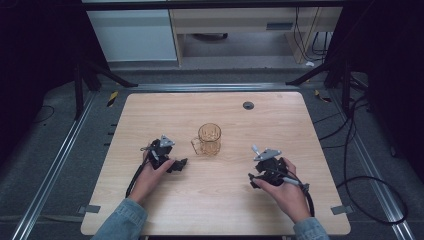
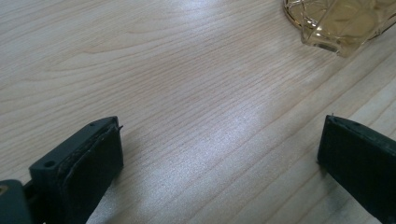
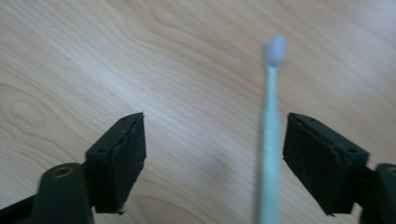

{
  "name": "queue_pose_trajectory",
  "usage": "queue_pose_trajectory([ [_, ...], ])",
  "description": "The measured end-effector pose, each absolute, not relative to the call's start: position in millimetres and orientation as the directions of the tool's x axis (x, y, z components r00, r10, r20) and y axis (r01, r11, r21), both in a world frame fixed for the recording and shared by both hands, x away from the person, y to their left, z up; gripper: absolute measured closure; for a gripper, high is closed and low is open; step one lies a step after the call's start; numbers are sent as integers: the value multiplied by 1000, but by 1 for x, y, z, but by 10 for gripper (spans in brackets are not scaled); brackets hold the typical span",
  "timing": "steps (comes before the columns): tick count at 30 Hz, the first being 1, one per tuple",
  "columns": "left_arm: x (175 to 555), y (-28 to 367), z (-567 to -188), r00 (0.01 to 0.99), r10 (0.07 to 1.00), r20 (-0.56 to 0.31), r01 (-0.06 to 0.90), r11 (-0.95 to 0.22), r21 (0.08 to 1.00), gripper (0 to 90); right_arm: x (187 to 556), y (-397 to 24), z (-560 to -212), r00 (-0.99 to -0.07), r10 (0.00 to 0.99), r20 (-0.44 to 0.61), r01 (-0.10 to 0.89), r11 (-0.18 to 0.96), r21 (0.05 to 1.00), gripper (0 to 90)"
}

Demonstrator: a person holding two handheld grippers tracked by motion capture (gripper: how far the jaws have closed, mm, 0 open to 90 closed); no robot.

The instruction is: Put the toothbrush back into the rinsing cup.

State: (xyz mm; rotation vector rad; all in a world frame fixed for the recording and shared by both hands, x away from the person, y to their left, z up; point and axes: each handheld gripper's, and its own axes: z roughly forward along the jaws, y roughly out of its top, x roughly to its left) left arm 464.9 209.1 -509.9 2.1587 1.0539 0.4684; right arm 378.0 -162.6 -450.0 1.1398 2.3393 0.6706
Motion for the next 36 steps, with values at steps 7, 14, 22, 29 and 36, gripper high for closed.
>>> queue_pose_trajectory([
  [7, 465, 209, -510, 607, 794, 23, 549, -440, 710, 0, 392, -185, -412, -558, 798, -227, 615, 581, 533, 343],
  [14, 465, 209, -510, 608, 794, 22, 549, -440, 710, 0, 406, -197, -386, -566, 792, -229, 634, 596, 493, 402],
  [22, 465, 209, -510, 606, 795, 22, 548, -438, 713, 0, 425, -198, -368, -593, 777, -210, 662, 619, 422, 472],
  [29, 465, 209, -510, 607, 795, 22, 548, -438, 713, 0, 442, -198, -377, -594, 788, -160, 697, 604, 386, 522],
  [36, 465, 209, -510, 607, 794, 22, 548, -438, 713, 0, 453, -196, -385, -592, 793, -143, 720, 600, 348, 551],
])
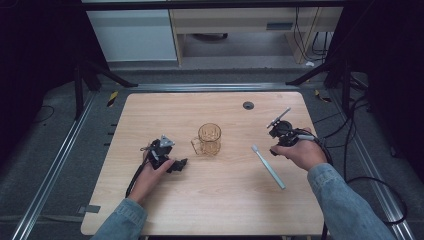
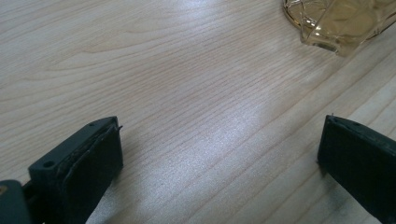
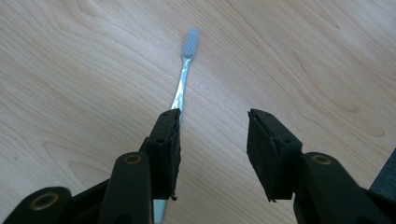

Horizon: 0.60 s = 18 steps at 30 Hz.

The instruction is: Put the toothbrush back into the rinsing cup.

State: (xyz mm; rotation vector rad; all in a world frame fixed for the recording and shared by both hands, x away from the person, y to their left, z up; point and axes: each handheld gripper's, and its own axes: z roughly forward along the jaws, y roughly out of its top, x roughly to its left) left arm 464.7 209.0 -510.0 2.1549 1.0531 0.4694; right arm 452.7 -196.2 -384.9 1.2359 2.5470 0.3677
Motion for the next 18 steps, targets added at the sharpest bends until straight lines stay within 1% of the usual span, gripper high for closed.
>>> queue_pose_trajectory([
  [5, 465, 209, -510, 607, 795, 22, 548, -438, 712, 0, 457, -193, -388, -592, 796, -129, 731, 597, 331, 567],
  [17, 465, 209, -510, 607, 794, 23, 548, -439, 713, 0, 470, -189, -401, -595, 798, -96, 753, 595, 281, 643],
  [18, 465, 209, -510, 607, 794, 22, 548, -438, 713, 0, 470, -188, -402, -585, 806, -91, 763, 584, 275, 652],
])
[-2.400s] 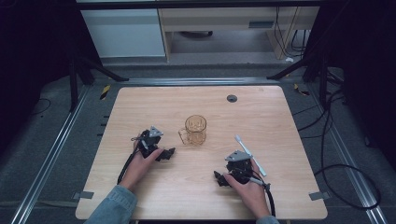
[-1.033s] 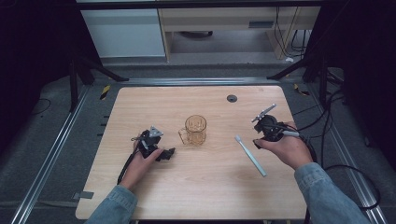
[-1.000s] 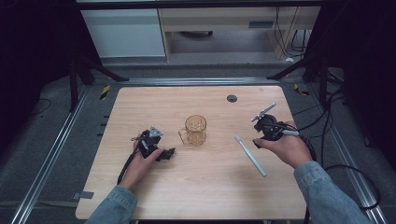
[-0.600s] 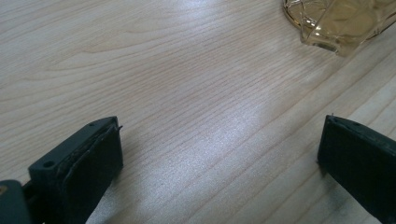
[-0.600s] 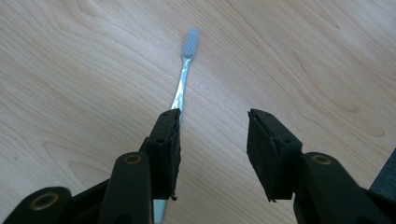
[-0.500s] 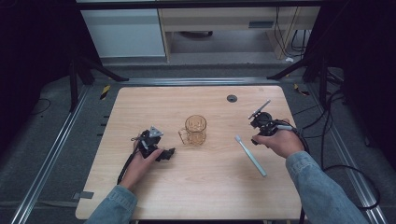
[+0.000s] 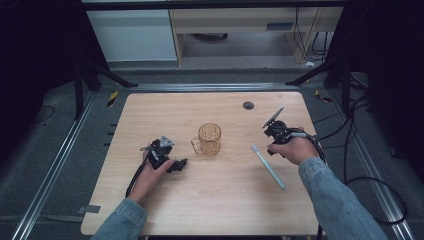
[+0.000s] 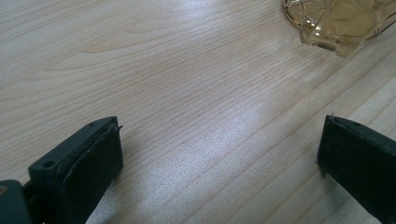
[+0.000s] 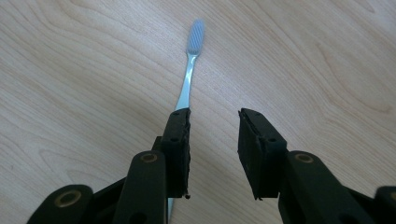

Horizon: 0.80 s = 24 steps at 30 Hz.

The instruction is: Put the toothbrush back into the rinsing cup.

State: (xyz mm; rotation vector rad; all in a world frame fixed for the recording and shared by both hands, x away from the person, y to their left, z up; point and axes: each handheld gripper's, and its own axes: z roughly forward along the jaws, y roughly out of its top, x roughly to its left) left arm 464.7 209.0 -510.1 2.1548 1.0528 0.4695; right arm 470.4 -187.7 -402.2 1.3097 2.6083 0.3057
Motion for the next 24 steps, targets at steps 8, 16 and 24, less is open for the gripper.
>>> queue_pose_trajectory([
  [8, 465, 209, -510, 607, 794, 22, 548, -438, 713, 0, 477, -182, -411, -595, 799, -87, 765, 596, 243, 681],
  [16, 465, 209, -510, 607, 794, 22, 548, -438, 712, 0, 481, -173, -421, -612, 787, -75, 762, 613, 208, 707],
  [24, 465, 209, -510, 607, 794, 22, 548, -438, 713, 0, 482, -171, -435, -635, 770, -62, 753, 635, 172, 701],
])
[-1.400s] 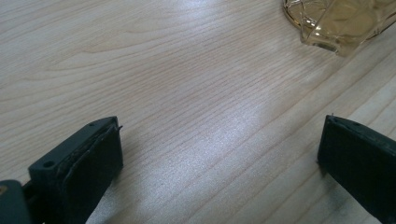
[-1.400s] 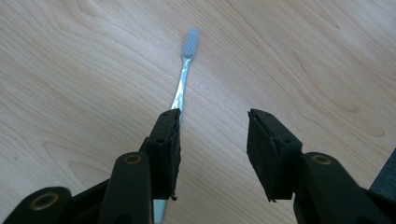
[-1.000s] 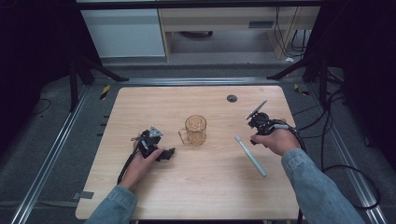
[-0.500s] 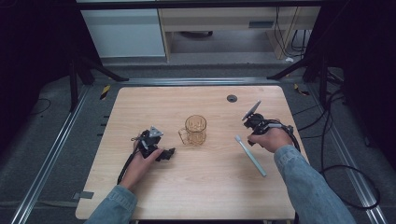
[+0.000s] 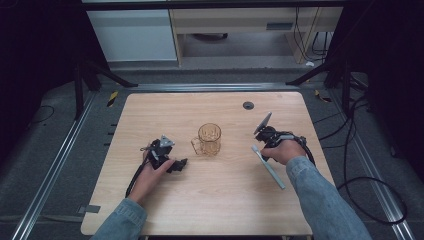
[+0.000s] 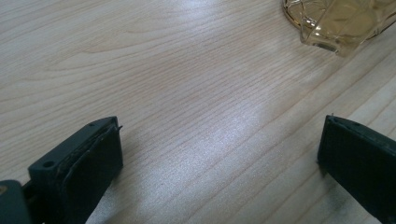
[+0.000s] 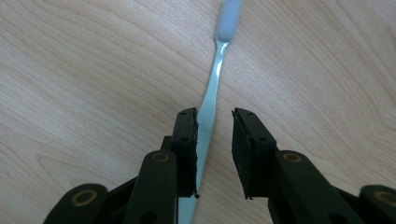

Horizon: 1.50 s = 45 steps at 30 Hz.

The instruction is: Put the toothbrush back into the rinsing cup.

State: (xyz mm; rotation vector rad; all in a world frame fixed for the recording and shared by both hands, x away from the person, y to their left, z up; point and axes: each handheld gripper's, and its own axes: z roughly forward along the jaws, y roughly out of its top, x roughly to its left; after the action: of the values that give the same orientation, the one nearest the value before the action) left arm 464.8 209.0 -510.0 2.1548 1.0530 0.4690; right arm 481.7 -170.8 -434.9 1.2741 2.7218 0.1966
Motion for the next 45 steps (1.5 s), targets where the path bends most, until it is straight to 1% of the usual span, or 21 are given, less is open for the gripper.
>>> queue_pose_trajectory([
  [1, 465, 209, -510, 607, 794, 22, 548, -438, 713, 0, 481, -169, -435, -616, 787, -49, 772, 615, 160, 695],
  [2, 465, 209, -510, 607, 794, 22, 548, -439, 713, 0, 483, -171, -438, -649, 758, -61, 743, 649, 164, 689],
  [3, 465, 209, -510, 607, 794, 22, 548, -439, 713, 0, 482, -168, -438, -616, 786, -46, 773, 615, 153, 683],
  [4, 465, 209, -510, 607, 794, 22, 548, -439, 713, 0, 482, -169, -440, -637, 769, -56, 755, 637, 156, 674],
  [5, 465, 209, -510, 607, 794, 22, 547, -438, 713, 0, 482, -168, -441, -636, 770, -55, 757, 636, 153, 663],
  [7, 465, 209, -510, 607, 794, 22, 547, -438, 713, 0, 482, -166, -442, -611, 790, -46, 779, 611, 144, 631],
  [8, 465, 209, -510, 607, 794, 22, 548, -438, 713, 0, 483, -168, -444, -633, 772, -55, 759, 634, 148, 630],
  [9, 465, 209, -510, 607, 794, 22, 548, -438, 713, 0, 483, -166, -444, -610, 792, -40, 781, 609, 138, 633],
  [10, 465, 209, -510, 607, 794, 22, 548, -439, 713, 0, 484, -169, -446, -637, 770, -47, 758, 636, 142, 637],
  [15, 465, 209, -510, 607, 794, 22, 547, -438, 713, 0, 485, -168, -453, -635, 772, -36, 764, 634, 121, 670],
  [16, 465, 209, -510, 607, 794, 22, 548, -438, 713, 0, 485, -167, -453, -617, 787, -27, 780, 616, 109, 671],
  [18, 465, 209, -510, 607, 794, 22, 548, -438, 713, 0, 486, -169, -455, -634, 772, -31, 766, 633, 114, 681],
  [27, 465, 209, -510, 607, 794, 24, 547, -439, 713, 0, 486, -169, -458, -630, 776, -22, 771, 629, 97, 713],
  [45, 465, 209, -510, 606, 795, 19, 549, -435, 713, 0, 492, -167, -464, -622, 783, -13, 779, 620, 89, 717],
])
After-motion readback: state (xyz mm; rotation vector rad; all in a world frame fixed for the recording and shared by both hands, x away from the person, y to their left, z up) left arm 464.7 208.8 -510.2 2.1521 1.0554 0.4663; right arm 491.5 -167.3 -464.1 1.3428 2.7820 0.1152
